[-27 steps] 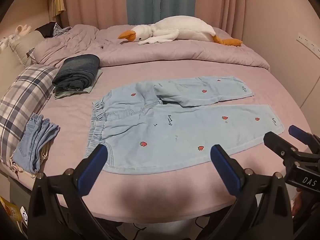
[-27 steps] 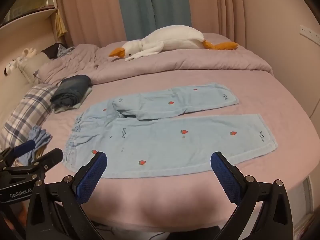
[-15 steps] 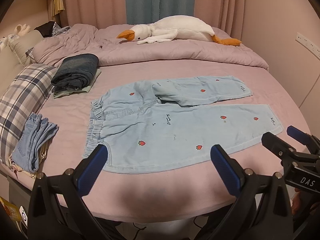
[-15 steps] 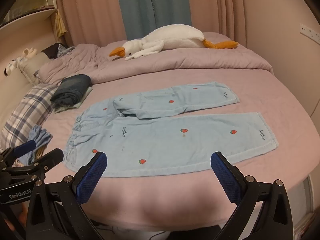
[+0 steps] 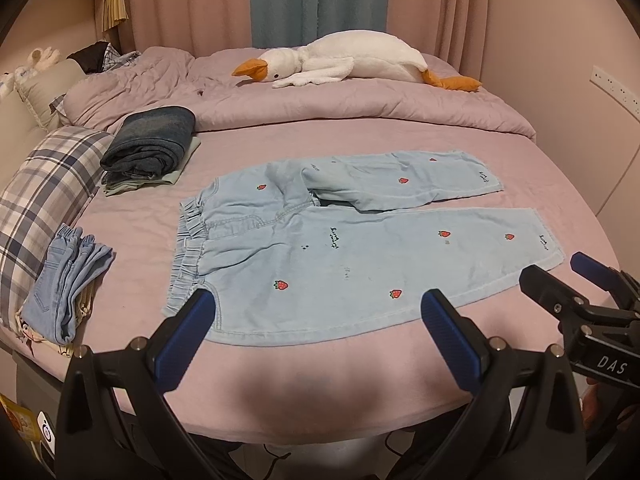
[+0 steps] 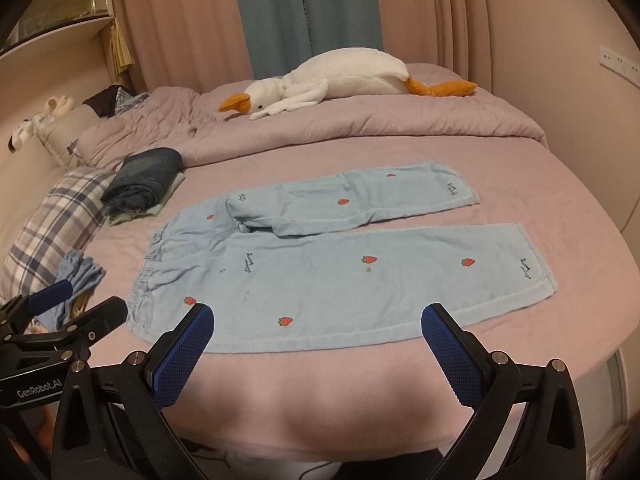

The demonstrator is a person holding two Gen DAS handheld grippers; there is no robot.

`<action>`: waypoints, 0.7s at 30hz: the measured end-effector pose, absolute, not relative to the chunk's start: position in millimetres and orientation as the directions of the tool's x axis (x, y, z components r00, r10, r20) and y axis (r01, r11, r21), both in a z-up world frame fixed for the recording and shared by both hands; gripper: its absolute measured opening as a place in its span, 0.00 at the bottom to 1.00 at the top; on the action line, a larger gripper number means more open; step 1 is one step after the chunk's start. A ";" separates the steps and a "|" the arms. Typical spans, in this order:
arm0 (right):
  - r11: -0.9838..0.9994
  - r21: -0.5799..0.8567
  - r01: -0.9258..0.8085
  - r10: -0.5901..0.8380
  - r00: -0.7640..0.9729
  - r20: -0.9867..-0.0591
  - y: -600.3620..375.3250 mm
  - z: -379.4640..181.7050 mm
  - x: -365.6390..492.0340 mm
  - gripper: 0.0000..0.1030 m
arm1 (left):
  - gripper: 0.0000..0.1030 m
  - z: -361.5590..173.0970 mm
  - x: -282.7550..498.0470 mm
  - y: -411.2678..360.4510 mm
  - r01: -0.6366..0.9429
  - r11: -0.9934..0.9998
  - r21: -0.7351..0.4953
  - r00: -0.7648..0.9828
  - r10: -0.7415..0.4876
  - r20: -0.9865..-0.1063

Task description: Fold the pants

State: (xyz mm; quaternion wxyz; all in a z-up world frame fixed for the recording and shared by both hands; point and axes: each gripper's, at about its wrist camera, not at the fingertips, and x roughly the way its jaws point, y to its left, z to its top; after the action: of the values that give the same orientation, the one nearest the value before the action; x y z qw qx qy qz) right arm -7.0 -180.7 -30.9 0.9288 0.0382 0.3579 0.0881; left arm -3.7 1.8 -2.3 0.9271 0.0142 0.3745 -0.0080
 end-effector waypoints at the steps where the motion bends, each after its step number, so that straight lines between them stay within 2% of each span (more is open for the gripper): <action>1: 0.982 0.133 -0.134 0.189 0.726 -0.661 -180.2 -30.6 -6.5 1.00 | 1.00 -2.5 -3.7 1.7 0.026 0.999 0.021 0.720 -0.004 -0.694; 18: 0.982 0.135 -0.132 0.189 0.717 -0.671 -176.6 -35.3 -8.6 1.00 | 1.00 -9.2 -2.2 -0.4 0.043 0.997 0.071 0.707 0.020 -0.706; 21: 0.982 0.136 -0.135 0.191 0.717 -0.671 -175.4 -39.2 -9.2 1.00 | 1.00 -13.5 2.8 5.2 0.070 0.997 0.013 0.687 -0.039 -0.725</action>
State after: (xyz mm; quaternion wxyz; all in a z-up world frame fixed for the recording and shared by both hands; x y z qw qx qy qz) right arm -9.2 -175.4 -39.2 0.9257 0.0385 0.3659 0.0880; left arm 2.8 5.2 -13.5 0.9183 0.0197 0.3943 -0.0296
